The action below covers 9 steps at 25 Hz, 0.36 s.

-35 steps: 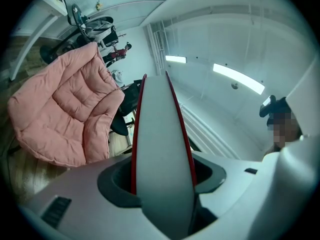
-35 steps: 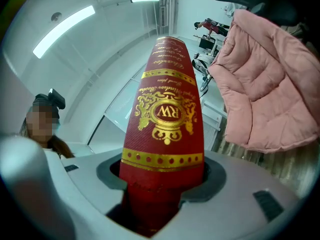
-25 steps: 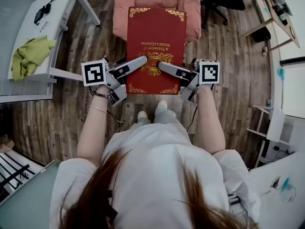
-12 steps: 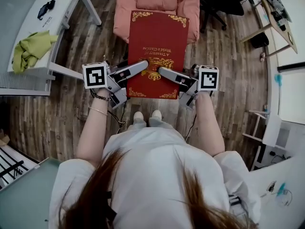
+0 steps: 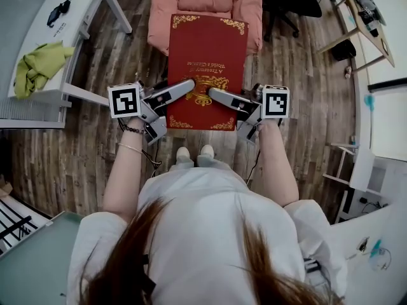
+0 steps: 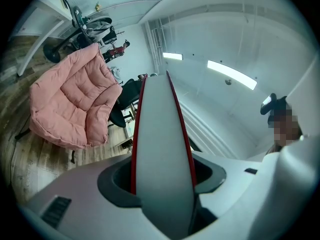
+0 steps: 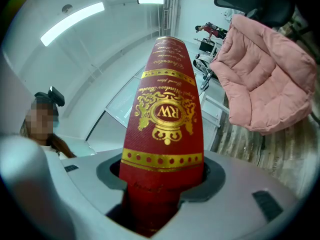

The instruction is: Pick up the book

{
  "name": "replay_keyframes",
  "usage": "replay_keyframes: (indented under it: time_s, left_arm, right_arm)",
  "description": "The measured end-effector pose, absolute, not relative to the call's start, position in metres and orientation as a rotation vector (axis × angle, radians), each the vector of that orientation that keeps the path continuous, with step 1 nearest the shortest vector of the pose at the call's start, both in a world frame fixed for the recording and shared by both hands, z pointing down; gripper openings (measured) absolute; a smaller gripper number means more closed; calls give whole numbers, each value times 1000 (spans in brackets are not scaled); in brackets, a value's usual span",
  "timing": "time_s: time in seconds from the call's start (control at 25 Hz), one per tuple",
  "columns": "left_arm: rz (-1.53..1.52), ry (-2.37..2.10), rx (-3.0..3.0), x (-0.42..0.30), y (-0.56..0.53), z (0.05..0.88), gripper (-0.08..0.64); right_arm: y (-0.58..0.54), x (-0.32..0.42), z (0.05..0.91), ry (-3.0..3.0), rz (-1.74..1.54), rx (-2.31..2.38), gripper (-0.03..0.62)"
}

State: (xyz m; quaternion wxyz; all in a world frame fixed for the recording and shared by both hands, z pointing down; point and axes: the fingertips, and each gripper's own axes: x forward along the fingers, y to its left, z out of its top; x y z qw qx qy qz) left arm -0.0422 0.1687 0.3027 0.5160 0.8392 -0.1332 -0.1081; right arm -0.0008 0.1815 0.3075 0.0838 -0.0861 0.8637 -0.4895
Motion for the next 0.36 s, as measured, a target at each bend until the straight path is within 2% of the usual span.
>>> replay_keyframes:
  time_s: [0.36]
  left_arm:
    - [-263, -303, 2014, -40, 169, 301, 253]
  right_arm:
    - [182, -1, 306, 2567, -1470, -272, 265]
